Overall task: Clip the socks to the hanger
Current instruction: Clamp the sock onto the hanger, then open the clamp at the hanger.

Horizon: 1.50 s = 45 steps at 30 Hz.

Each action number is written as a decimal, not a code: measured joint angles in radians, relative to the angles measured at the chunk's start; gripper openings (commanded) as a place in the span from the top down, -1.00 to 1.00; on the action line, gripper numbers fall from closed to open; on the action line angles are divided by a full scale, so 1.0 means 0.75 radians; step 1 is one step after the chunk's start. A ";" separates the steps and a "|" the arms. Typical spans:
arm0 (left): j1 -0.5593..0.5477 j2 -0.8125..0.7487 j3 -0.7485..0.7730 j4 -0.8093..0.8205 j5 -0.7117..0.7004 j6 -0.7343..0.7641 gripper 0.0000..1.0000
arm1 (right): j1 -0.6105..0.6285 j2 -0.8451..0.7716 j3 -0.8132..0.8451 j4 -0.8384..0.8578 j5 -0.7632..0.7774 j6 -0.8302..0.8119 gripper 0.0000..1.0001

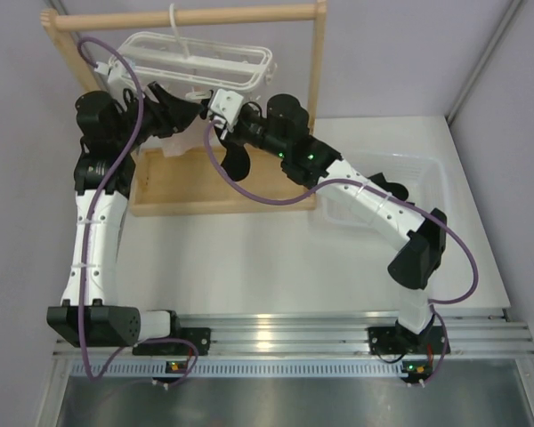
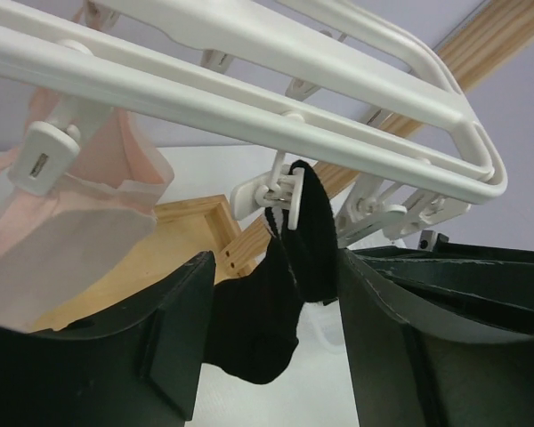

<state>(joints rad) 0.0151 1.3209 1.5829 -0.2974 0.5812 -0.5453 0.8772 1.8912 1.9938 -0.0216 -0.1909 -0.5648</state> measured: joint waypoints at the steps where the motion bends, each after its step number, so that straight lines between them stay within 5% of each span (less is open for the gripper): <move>1: 0.000 -0.011 0.000 -0.007 0.000 0.001 -0.24 | 0.000 0.000 -0.006 0.007 0.002 -0.002 1.00; 13: 0.005 -0.081 0.000 -0.026 -0.045 0.005 -0.27 | -0.001 -0.009 -0.045 0.027 0.009 -0.016 1.00; 34: 0.006 -0.081 -0.001 0.003 0.010 0.022 -0.22 | -0.010 -0.125 -0.272 0.006 0.008 -0.015 0.06; 45: -0.005 -0.110 -0.106 0.189 0.228 0.078 -0.11 | -0.176 -0.347 -0.479 -0.007 -0.134 0.203 0.01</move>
<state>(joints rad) 0.0113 1.2385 1.5032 -0.1555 0.7521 -0.4870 0.7448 1.6310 1.6348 -0.0265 -0.2916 -0.4126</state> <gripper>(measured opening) 0.560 0.495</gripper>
